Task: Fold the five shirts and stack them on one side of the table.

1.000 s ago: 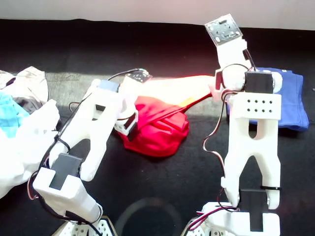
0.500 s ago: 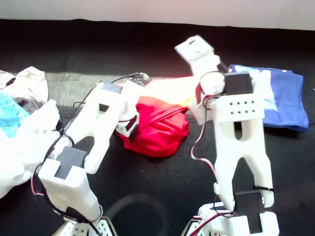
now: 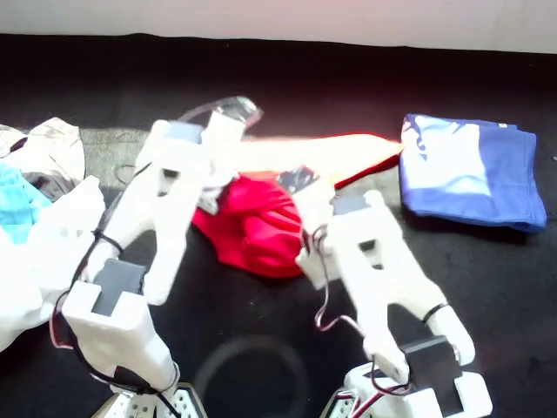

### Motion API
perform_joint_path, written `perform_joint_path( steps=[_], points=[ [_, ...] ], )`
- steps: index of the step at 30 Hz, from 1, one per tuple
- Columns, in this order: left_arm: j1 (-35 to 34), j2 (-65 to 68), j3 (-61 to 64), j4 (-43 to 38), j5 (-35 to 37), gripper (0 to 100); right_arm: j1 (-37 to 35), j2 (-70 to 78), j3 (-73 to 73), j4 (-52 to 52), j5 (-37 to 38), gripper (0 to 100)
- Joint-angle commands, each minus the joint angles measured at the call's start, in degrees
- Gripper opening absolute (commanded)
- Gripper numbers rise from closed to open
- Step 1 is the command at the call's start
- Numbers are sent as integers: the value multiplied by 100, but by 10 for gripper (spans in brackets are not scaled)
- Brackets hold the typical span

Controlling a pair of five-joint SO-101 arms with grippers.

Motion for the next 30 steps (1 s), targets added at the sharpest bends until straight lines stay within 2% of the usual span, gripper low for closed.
perform_joint_path(
  steps=[1,5,8,13,17,22,24,29,30],
  points=[
    [-611,-13,-980,378,-26,9,-462,-242,356,-831,-448,207],
    [-1182,13,-1710,651,-26,9,-1033,-233,365,-1130,-914,331],
    [-1385,13,-1974,782,-26,9,-1358,-189,356,-1437,-853,413],
    [-1446,-31,-2035,826,-26,9,-1560,-163,400,-1912,-686,413],
    [-1446,-40,-2035,835,-18,9,-1288,13,374,-2202,-686,413],
    [-1446,-48,-2070,967,-18,9,-884,1015,31,-2202,-686,410],
    [-1446,-48,-2167,1178,-18,9,-708,1288,-171,-2167,-686,352],
    [-1446,-48,-2527,1582,-18,9,-154,1358,-734,-1815,-712,5],
    [-1446,-48,-2607,1662,-18,9,-13,1358,-884,-1692,-695,5]
  ],
)
